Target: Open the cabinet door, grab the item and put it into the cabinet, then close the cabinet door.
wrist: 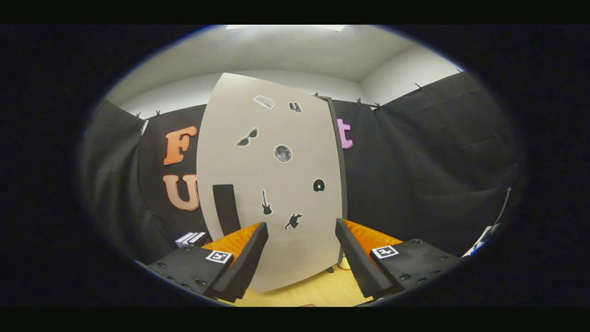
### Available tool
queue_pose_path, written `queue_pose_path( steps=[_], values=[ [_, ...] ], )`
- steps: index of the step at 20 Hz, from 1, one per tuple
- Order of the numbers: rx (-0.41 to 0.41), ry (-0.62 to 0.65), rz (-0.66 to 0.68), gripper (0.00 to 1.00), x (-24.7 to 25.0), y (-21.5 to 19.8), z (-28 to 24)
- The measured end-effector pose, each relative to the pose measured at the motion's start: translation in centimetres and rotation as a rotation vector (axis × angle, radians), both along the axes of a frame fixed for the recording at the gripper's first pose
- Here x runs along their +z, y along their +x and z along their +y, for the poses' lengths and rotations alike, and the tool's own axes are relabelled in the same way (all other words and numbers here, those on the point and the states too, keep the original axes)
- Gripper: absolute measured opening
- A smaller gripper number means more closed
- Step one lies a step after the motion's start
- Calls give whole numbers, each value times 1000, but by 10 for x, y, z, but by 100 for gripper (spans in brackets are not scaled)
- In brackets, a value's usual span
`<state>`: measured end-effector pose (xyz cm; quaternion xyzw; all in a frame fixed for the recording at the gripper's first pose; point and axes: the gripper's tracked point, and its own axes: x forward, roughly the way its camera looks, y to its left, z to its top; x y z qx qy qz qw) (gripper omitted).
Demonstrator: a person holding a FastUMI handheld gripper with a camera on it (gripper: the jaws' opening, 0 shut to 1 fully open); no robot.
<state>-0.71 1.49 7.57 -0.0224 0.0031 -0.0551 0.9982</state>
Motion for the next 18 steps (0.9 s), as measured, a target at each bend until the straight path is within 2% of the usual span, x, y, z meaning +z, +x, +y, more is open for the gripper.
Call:
queue_pose_path(
  steps=[5, 12, 15, 18],
  values=[
    [94, -2, 37, 96, -5, 32, 27],
    [176, -5, 66, 96, -13, 78, 54],
    [182, -18, 53, 94, -8, 93, 52],
    [152, -48, 76, 94, -15, 120, 51]
  ],
)
